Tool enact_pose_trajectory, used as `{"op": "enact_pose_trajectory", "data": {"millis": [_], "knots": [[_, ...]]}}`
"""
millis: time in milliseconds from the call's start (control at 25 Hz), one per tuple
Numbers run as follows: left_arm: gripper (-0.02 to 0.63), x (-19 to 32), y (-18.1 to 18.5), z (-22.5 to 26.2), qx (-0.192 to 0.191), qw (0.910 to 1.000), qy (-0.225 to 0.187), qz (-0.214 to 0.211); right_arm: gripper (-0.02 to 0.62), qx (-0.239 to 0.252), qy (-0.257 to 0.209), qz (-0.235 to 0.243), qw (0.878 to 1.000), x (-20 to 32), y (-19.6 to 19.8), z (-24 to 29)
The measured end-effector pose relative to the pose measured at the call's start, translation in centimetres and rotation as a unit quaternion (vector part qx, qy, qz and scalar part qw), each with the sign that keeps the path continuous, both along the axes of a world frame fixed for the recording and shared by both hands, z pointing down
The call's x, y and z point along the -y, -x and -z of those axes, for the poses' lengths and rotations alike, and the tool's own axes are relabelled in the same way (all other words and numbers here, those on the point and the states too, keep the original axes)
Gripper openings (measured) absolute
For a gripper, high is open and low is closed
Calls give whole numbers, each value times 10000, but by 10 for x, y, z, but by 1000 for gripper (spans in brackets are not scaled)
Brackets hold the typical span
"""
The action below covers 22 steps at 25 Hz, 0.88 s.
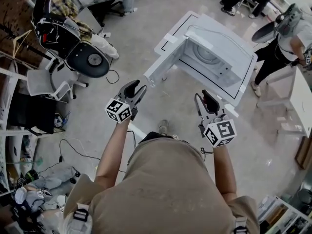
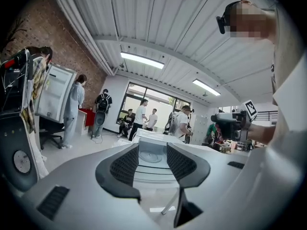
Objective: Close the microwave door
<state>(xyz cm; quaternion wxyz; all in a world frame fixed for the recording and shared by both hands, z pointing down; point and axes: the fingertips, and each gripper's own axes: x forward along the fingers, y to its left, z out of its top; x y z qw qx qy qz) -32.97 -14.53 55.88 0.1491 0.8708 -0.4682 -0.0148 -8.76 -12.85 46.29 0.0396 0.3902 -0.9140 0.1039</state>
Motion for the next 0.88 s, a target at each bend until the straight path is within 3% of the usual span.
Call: {"op": "enact_pose_trajectory", "data": {"millis": [440, 880], "knots": [[175, 50, 18, -66, 130, 9987, 417, -277, 121, -381, -278, -121, 9988, 41, 27, 5], [175, 71, 17, -101, 363, 9955, 679, -553, 121, -331, -133, -288, 9989, 45, 36, -2]]}}
